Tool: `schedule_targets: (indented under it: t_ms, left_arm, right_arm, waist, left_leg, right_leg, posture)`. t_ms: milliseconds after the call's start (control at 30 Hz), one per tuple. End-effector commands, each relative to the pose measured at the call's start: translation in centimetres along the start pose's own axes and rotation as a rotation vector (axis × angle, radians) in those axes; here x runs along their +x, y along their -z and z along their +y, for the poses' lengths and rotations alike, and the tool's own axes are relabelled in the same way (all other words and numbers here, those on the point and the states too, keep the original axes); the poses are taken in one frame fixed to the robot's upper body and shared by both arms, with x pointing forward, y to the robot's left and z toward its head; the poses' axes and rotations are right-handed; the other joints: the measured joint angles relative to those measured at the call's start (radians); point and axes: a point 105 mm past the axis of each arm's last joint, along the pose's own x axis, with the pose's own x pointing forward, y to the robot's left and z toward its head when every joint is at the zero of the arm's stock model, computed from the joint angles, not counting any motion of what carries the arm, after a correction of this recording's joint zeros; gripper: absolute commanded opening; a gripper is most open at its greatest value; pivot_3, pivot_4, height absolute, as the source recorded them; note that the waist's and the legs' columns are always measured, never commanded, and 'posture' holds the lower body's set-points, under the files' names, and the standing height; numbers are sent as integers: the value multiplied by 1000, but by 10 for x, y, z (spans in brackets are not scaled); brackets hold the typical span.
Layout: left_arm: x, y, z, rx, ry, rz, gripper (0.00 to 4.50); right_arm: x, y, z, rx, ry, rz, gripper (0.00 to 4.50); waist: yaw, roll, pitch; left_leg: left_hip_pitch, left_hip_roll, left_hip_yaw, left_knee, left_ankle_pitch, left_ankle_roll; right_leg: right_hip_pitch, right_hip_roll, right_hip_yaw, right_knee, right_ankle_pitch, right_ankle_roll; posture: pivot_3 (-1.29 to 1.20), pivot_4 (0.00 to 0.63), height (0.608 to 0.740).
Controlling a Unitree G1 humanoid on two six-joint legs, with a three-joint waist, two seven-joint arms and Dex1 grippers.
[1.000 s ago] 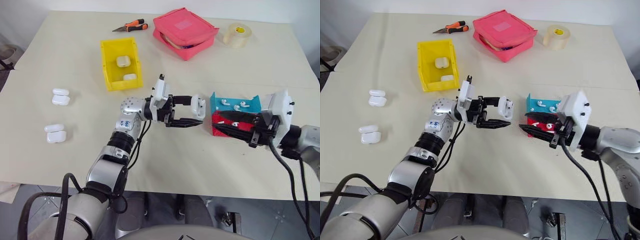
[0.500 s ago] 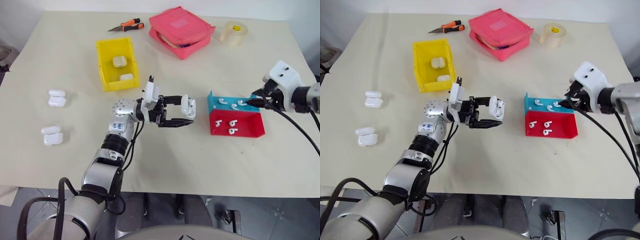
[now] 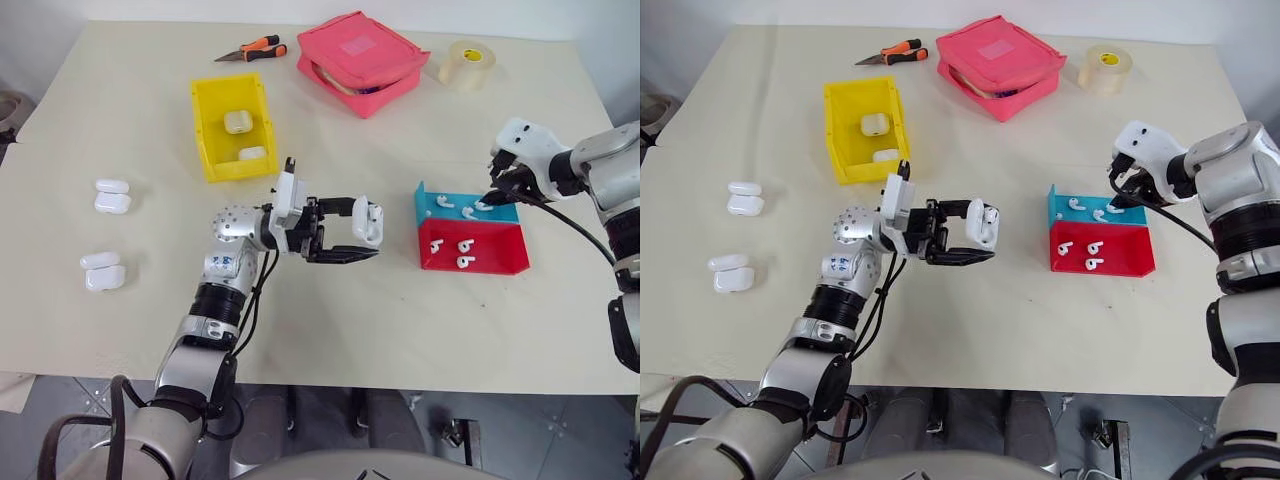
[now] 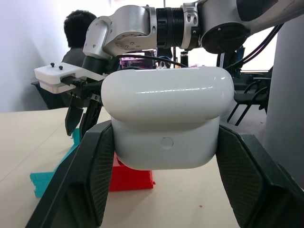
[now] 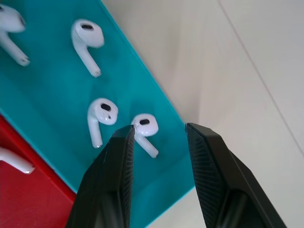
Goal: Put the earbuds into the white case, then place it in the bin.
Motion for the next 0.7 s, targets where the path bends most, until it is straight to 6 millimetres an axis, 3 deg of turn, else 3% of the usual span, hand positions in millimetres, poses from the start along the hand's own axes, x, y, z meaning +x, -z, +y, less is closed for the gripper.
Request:
schedule_targets:
  t_ms: [33, 700]
  left_arm:
    - [5, -10, -1, 37, 13, -21, 2798]
    - [7, -10, -12, 14, 61, -21, 2798]
  right_arm:
    - [-8, -6, -7, -16, 17, -9, 1776]
    - [7, -6, -5, -4, 2, -4, 1776]
  waist:
    - [0, 0, 0]
    - [-2, 0, 0]
  left_leg:
    - [0, 0, 0, 0, 0, 0]
    - [0, 0, 0, 0, 0, 0]
  right_leg:
    - [0, 0, 0, 0, 0, 0]
    - [0, 0, 0, 0, 0, 0]
  posture:
    - [0, 150, 740]
    - [0, 150, 740]
